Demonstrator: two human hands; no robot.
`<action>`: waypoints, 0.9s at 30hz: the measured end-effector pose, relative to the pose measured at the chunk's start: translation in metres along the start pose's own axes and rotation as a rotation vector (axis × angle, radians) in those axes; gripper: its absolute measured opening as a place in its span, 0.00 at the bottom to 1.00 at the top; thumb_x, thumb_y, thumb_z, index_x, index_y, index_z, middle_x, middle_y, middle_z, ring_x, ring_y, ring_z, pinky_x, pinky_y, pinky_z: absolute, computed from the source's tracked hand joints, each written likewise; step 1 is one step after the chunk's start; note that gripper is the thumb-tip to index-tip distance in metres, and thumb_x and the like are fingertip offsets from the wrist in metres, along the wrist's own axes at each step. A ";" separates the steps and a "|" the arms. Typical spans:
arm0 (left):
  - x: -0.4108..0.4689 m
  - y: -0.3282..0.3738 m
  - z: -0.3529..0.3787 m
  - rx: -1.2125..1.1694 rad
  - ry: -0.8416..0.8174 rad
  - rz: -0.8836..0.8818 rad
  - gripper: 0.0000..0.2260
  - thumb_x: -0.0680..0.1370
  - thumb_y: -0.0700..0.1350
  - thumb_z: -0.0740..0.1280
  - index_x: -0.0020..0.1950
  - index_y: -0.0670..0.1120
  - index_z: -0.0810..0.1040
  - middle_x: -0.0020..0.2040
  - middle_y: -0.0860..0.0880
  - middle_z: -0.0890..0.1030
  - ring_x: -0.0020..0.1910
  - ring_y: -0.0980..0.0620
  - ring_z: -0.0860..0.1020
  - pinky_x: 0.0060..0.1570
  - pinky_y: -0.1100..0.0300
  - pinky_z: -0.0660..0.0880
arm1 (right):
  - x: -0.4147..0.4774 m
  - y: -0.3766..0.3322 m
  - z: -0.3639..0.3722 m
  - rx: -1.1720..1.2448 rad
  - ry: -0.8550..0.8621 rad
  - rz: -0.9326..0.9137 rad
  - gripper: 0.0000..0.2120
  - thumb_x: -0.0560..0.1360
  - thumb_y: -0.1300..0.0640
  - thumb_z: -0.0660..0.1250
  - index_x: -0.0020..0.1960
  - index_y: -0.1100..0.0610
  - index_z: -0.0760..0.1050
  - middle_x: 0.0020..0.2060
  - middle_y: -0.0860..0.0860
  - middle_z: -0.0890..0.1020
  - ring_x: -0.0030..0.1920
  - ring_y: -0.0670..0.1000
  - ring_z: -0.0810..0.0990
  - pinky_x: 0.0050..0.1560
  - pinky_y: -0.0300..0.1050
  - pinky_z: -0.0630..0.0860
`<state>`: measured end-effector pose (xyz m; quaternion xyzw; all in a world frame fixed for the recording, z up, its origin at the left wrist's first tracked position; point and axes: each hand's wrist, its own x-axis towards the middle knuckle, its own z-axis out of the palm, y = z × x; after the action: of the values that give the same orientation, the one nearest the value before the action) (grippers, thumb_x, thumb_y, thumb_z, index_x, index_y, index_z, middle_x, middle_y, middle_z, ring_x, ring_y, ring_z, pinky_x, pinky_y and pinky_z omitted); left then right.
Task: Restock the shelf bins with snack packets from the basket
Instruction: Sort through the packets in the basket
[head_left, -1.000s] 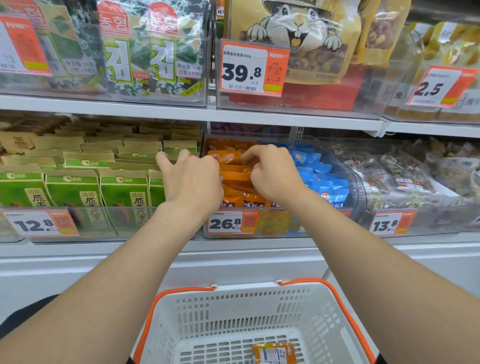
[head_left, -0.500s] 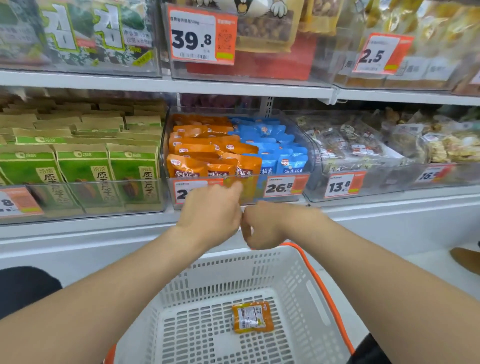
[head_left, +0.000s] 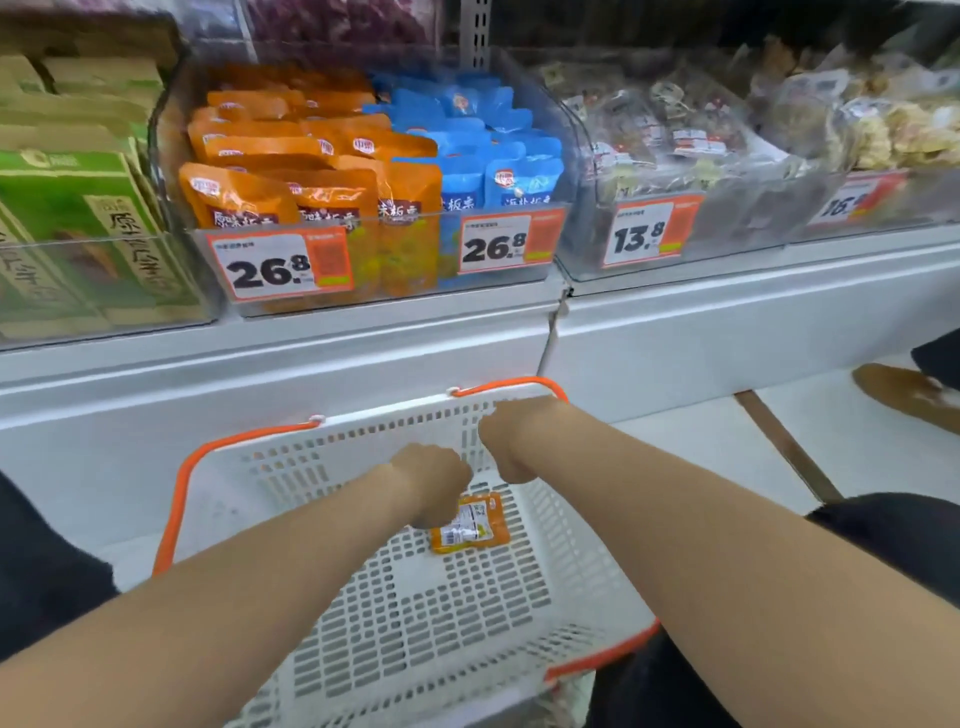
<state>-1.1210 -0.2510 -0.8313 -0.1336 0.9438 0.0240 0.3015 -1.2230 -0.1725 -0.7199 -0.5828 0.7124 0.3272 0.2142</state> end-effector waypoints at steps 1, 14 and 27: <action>0.010 0.004 0.010 -0.008 -0.016 0.014 0.13 0.82 0.42 0.60 0.64 0.46 0.78 0.59 0.46 0.81 0.54 0.43 0.81 0.53 0.48 0.80 | 0.006 -0.001 0.008 -0.001 -0.002 -0.008 0.12 0.81 0.60 0.63 0.64 0.55 0.75 0.59 0.51 0.78 0.57 0.55 0.79 0.55 0.52 0.78; 0.083 0.038 0.117 -0.088 -0.143 -0.001 0.39 0.81 0.37 0.67 0.85 0.52 0.48 0.83 0.37 0.46 0.79 0.28 0.54 0.71 0.35 0.67 | 0.067 -0.005 0.031 -0.011 -0.057 0.022 0.11 0.77 0.60 0.69 0.58 0.53 0.74 0.44 0.51 0.74 0.53 0.58 0.78 0.59 0.59 0.79; 0.069 0.011 0.106 -0.645 -0.032 -0.098 0.33 0.75 0.58 0.72 0.74 0.49 0.61 0.65 0.41 0.69 0.50 0.43 0.76 0.51 0.44 0.79 | 0.063 0.000 0.024 0.077 -0.032 -0.005 0.19 0.79 0.60 0.67 0.69 0.54 0.73 0.48 0.52 0.75 0.53 0.57 0.76 0.58 0.53 0.78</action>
<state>-1.1185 -0.2437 -0.9578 -0.2672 0.8750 0.3095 0.2593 -1.2393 -0.1993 -0.7795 -0.5705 0.7196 0.3082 0.2484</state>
